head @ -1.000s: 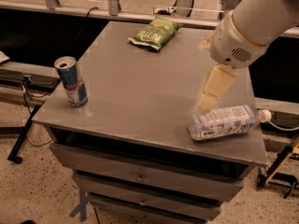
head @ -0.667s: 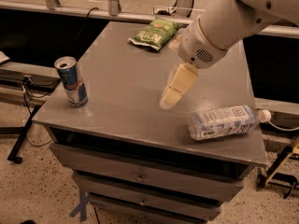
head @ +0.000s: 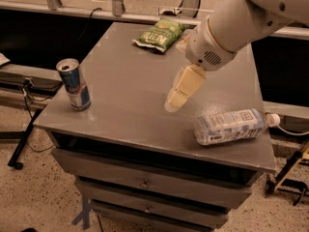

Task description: Move redbull can near green jalapeno chip bag

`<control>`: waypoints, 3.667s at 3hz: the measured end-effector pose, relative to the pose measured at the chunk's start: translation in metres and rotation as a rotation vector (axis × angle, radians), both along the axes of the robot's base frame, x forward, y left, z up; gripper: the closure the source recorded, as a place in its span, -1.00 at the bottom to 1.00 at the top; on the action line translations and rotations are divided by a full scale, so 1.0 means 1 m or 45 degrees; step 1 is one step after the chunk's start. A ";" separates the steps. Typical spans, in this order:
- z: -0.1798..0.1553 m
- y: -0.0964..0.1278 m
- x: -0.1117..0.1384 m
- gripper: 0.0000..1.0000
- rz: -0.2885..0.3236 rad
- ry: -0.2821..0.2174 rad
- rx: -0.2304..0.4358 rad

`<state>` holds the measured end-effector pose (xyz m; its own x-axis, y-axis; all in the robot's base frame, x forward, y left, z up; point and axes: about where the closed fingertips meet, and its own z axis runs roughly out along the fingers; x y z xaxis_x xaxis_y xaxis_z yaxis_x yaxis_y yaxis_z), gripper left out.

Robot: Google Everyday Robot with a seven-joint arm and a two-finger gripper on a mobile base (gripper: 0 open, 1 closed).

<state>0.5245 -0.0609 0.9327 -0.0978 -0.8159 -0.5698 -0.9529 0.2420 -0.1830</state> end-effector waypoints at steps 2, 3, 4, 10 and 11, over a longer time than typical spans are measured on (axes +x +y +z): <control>-0.029 0.088 0.028 -1.00 0.061 0.003 0.279; -0.039 0.149 0.045 -1.00 0.091 0.023 0.507; -0.043 0.191 0.048 -1.00 0.124 0.047 0.654; -0.028 0.229 0.064 0.73 0.090 -0.023 0.947; 0.002 0.162 0.085 1.00 -0.004 -0.131 0.889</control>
Offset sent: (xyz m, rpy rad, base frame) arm 0.0534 0.1515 -0.0431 0.3874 0.0028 0.0864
